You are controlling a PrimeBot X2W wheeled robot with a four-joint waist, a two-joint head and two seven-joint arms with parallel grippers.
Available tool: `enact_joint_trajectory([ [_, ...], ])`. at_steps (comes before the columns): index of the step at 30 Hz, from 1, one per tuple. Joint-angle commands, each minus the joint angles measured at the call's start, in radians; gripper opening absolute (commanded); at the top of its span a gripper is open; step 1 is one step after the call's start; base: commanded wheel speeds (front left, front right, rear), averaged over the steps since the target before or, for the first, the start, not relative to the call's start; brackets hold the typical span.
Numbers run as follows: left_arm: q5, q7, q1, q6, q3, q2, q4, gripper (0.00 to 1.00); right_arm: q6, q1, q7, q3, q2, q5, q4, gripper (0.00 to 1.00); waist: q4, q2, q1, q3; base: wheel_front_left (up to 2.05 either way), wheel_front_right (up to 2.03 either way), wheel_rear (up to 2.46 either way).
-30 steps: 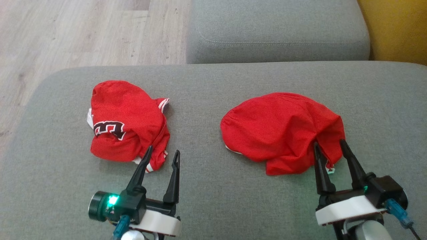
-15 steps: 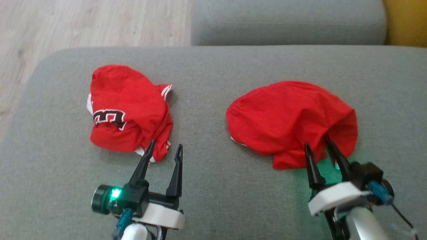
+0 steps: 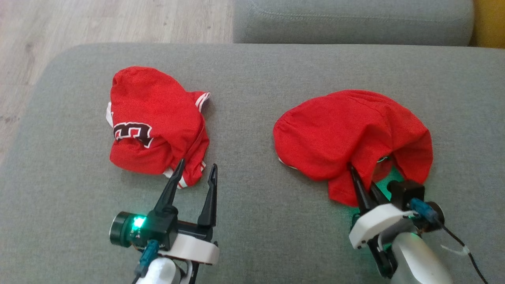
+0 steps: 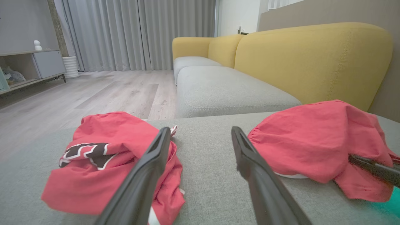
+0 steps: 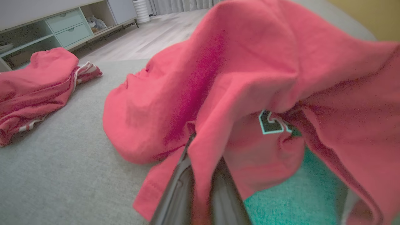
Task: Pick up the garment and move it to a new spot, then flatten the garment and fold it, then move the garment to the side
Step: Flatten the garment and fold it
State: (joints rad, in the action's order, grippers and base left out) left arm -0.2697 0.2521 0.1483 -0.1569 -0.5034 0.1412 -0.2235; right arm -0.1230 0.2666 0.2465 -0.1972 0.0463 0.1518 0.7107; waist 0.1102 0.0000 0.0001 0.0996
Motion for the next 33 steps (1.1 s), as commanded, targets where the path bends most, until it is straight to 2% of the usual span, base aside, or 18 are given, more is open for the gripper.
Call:
enact_joint_trajectory([
  [1, 0.009, 0.01, 0.047, 0.002, 0.041, 0.0, 0.026, 1.0, -0.008, 0.036, 0.01, -0.028, 0.004, 0.004, -0.03, 0.0, -0.004, 0.0, -0.0001, -0.007, 0.0, 0.0, 0.0],
  [11, 0.013, 0.01, 0.009, 0.01, 0.059, -0.009, 0.015, 1.0, -0.008, 0.087, 0.015, -0.184, 0.004, 0.105, -0.242, 0.0, -0.017, 0.0, -0.0001, -0.088, 0.0, 0.0, 0.0],
  [18, 0.015, 0.01, -0.026, 0.011, 0.073, -0.012, 0.018, 1.0, -0.008, 0.17, -0.04, -0.217, 0.004, 0.296, -0.422, 0.0, -0.016, 0.0, -0.0001, -0.124, 0.0, 0.0, 0.0],
  [22, 0.019, 0.01, -0.041, 0.011, 0.08, -0.013, 0.024, 1.0, -0.008, 0.159, -0.086, -0.129, 0.004, 0.399, -0.458, 0.0, -0.018, 0.0, -0.0001, -0.128, 0.0, 0.0, 0.0],
  [27, 0.023, 0.01, -0.052, 0.014, 0.085, -0.012, 0.027, 1.0, -0.008, 0.072, -0.18, 0.044, 0.004, 0.444, -0.384, 0.0, -0.031, 0.0, -0.0001, -0.114, 0.0, 0.0, 0.0],
  [33, 0.033, 0.01, -0.036, 0.023, 0.083, -0.018, 0.024, 1.0, -0.008, 0.046, -0.182, 0.284, 0.004, 0.321, -0.226, 0.0, -0.057, 0.0, -0.0001, -0.081, 0.0, 0.0, 0.0],
])
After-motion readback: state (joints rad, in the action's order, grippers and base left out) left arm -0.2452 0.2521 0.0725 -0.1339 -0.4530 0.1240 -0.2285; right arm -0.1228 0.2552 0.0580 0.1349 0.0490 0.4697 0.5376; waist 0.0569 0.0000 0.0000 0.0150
